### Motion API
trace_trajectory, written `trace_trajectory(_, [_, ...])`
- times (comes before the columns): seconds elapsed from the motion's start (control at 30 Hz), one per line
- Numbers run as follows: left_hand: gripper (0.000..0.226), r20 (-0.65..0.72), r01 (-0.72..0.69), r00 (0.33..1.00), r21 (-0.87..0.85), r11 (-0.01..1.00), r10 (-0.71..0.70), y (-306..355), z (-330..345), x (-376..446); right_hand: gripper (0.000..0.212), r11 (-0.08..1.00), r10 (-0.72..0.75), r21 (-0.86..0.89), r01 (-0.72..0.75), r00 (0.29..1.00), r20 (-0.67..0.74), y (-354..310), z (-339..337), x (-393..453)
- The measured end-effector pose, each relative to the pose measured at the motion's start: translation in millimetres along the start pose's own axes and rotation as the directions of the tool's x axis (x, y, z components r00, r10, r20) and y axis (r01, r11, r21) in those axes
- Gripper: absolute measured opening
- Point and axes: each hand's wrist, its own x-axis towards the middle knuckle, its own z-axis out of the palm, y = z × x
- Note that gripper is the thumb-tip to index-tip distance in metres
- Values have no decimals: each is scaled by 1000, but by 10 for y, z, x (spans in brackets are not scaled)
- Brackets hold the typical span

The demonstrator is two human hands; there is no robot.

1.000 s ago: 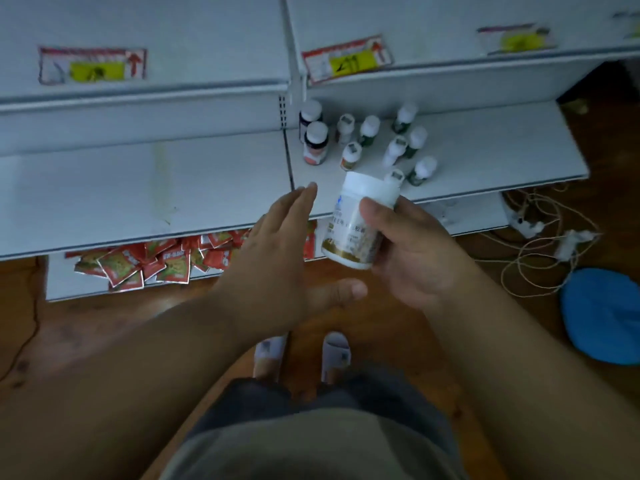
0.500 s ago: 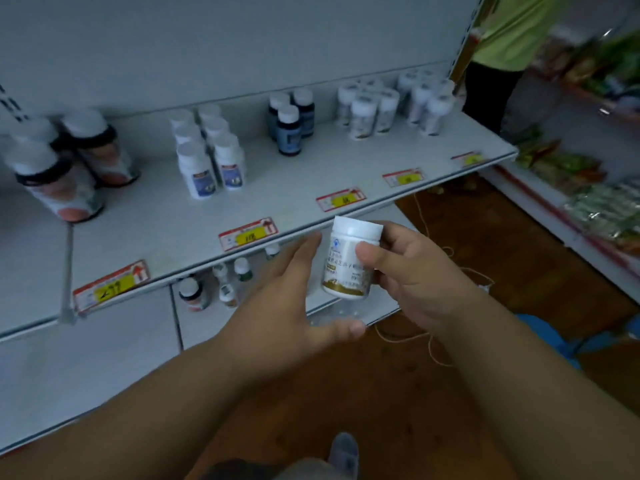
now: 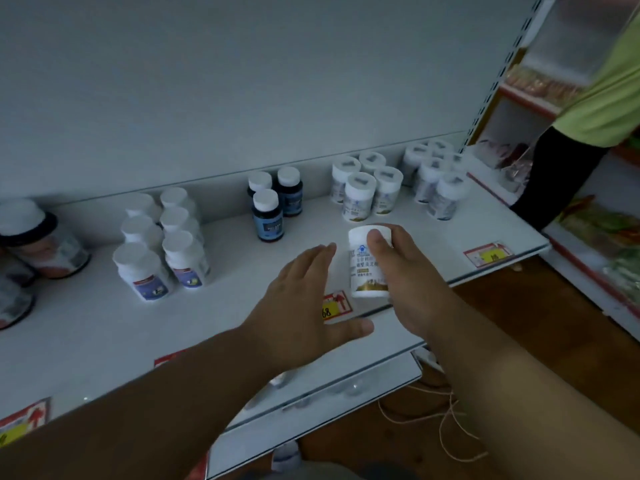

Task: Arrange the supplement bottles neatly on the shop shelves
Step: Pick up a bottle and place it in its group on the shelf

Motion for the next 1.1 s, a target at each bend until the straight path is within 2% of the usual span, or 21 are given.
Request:
trace_trajectory(0.17, [114,17,-34,999,54,998,33,93,6,648,26,997,-58,-54,59,998,28,-230,-451,618])
trace_trajectory(0.27, [114,55,5,998,150,989,-13,82,80,1039,34,973,-81,-214,91,995,55,-216,-652,935])
trace_trajectory(0.4, [113,4,115,993,259,959,-120,34,320,1511,46,821,-187,-517,241,970,155,-185,-814,1295])
trace_trajectory(0.47, [110,-35,167,986,275,947,-163,59,474,1630,50,744,-227,-578,334,941,252,-146,-874,1424])
trace_trajectory(0.6, [107,-96,262,965,322,910,-244,91,616,1748,58,620,-353,-587,521,853,384,3,-941,1582])
trace_trajectory(0.7, [106,-146,298,954,341,892,-263,75,567,1852,55,573,-479,-538,618,786,391,98,-982,1720])
trace_trajectory(0.8, [105,-139,308,951,313,898,-278,107,638,1894,55,490,-522,-552,674,734,434,188,-1055,1800])
trace_trajectory(0.93, [99,-153,330,942,253,909,-299,159,638,1860,61,460,-526,-575,676,730,437,184,-1110,1800])
trace_trajectory(1.1, [95,-186,314,941,176,933,-282,171,423,1654,62,459,-574,-610,646,740,351,113,-1003,1651])
